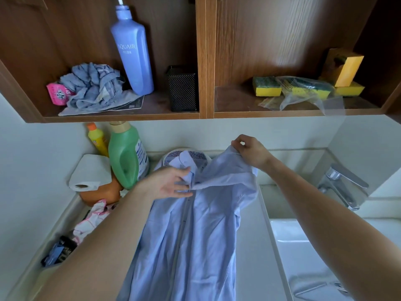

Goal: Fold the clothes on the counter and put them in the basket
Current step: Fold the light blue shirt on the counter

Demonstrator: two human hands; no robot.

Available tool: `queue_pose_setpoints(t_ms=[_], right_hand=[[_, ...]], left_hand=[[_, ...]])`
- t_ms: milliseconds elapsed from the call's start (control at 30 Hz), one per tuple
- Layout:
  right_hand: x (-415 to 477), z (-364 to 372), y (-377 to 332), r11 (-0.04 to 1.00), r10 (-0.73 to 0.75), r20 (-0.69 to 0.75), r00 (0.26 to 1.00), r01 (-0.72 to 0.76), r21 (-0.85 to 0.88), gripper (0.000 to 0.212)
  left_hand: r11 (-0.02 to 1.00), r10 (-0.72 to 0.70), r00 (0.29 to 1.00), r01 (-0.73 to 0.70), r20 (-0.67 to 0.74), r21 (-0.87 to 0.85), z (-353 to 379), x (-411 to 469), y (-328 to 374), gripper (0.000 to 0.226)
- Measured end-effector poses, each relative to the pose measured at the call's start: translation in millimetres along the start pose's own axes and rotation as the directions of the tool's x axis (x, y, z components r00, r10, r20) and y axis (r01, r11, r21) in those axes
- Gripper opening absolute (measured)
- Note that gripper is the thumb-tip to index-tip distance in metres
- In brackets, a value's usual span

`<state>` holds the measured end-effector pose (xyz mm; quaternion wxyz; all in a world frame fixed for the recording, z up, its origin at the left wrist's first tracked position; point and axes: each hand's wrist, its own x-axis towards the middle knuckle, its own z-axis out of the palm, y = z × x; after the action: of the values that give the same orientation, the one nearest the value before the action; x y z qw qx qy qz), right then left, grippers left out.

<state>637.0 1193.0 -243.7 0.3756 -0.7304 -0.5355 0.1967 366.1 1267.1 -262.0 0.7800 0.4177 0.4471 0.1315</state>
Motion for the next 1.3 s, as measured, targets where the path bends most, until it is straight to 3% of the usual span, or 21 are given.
queue_pose_setpoints(t_ms=[67,133,233,300,333,400,467,500,600,667,733,833,967,1133,1200,1300], right_hand=[[-1,-6,4,0.996,0.013,0.083,0.996,-0.02,0.084,0.02],[-5,-14,13,0.996,0.031,0.211,0.977,-0.048,0.076,0.029],[-14,-30,34,0.937,0.204,0.426,0.882,-0.05,-0.346,0.047],[-18,-34,50,0.873,0.329,0.493,0.805,-0.059,-0.485,0.055],[-20,-34,57,0.885,0.328,0.487,0.81,-0.083,-0.459,0.051],[-23,-33,67,0.964,0.243,0.413,0.878,-0.173,-0.201,0.039],[-23,-32,75,0.971,0.189,0.228,0.955,-0.217,0.103,0.036],[-22,-33,78,0.964,0.193,0.132,0.972,-0.213,0.16,0.035],[-13,-32,87,0.975,0.218,0.066,0.974,-0.214,-0.062,0.045],[-7,-30,96,0.918,0.306,0.093,0.947,-0.268,-0.291,0.045],[-4,-26,101,0.86,0.341,0.115,0.933,-0.26,-0.439,0.045],[2,-14,106,0.851,0.317,0.097,0.944,-0.237,-0.468,0.04],[6,9,113,0.876,0.355,-0.002,0.935,-0.334,-0.347,0.024],[-5,40,122,0.914,0.103,-0.148,0.984,-0.153,-0.376,0.03],[-12,53,118,0.916,-0.119,-0.198,0.973,0.031,-0.4,0.025],[-26,83,105,0.876,-0.345,-0.112,0.932,0.277,-0.394,0.029]], left_hand=[[0.994,0.108,0.988,-0.111,-0.111,-0.016,0,8,-7,0.015],[0.964,0.242,0.957,-0.256,-0.161,-0.075,0,10,-4,0.016],[0.903,0.308,0.903,-0.376,-0.298,-0.206,-8,11,7,0.02],[0.882,0.315,0.887,-0.405,-0.338,-0.24,-15,13,12,0.025],[0.876,0.33,0.883,-0.418,-0.333,-0.241,-17,14,13,0.025],[0.872,0.343,0.884,-0.425,-0.316,-0.243,-18,13,13,0.025],[0.876,0.338,0.89,-0.417,-0.306,-0.244,-21,15,11,0.027],[0.881,0.33,0.892,-0.409,-0.309,-0.24,-22,14,9,0.028],[0.905,0.299,0.9,-0.373,-0.317,-0.205,-24,15,4,0.021],[0.926,0.287,0.898,-0.35,-0.333,-0.145,-22,15,-3,0.007],[0.942,0.271,0.897,-0.322,-0.349,-0.096,-24,17,-11,0.008],[0.955,0.24,0.901,-0.286,-0.36,-0.079,-35,22,-26,0.022],[0.975,0.164,0.896,-0.21,-0.413,-0.068,-69,34,-61,0.033],[0.997,0.053,0.851,-0.075,-0.522,-0.022,-105,50,-102,0.048],[0.998,0.032,0.831,-0.051,-0.556,-0.019,-103,55,-100,0.038],[0.991,0.121,0.775,-0.053,-0.621,0.127,-105,66,-93,0.011]])
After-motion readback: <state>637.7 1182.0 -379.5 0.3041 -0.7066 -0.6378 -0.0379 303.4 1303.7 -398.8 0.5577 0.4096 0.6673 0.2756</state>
